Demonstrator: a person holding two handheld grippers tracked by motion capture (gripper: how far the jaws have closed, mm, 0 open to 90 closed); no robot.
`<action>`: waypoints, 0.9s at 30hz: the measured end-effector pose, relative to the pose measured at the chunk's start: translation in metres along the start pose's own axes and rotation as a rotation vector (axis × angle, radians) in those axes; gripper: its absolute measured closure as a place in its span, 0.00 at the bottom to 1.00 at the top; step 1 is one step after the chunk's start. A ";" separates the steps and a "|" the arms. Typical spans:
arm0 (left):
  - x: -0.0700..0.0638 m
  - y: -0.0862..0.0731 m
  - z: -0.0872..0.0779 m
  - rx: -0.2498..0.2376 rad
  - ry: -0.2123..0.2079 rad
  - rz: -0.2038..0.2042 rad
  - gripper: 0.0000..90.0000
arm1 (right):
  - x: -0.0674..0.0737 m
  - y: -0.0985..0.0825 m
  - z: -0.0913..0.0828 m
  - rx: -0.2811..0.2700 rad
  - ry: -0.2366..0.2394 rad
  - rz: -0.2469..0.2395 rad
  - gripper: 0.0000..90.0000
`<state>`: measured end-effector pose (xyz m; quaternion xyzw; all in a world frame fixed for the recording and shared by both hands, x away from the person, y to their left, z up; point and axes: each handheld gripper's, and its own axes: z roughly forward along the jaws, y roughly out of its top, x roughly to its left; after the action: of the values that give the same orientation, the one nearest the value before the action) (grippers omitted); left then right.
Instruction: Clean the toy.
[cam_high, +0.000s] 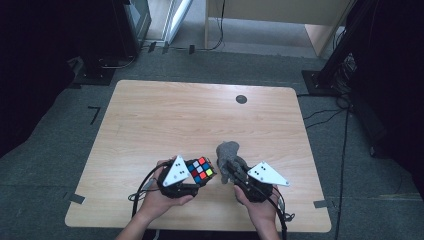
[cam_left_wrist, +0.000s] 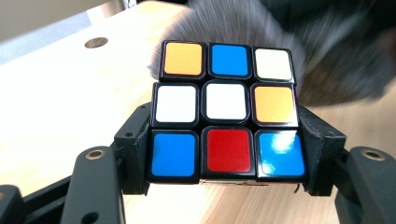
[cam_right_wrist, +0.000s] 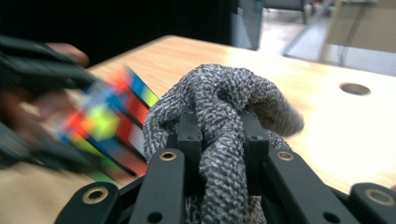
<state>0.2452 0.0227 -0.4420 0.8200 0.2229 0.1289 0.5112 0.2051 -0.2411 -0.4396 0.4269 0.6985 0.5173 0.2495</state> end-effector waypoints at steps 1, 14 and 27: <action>0.005 -0.001 -0.001 -0.018 -0.009 -0.048 0.38 | -0.003 -0.006 0.005 0.015 -0.011 0.003 0.83; 0.040 -0.013 -0.014 -0.152 -0.073 -0.402 0.38 | 0.002 -0.006 0.005 -0.112 0.103 -0.068 0.41; 0.031 -0.004 -0.007 -0.132 -0.223 -0.495 0.38 | 0.031 -0.012 0.012 -0.134 0.262 -0.183 0.20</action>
<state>0.2674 0.0454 -0.4432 0.7146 0.3499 -0.0764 0.6009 0.1944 -0.2095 -0.4518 0.2725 0.7250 0.5892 0.2302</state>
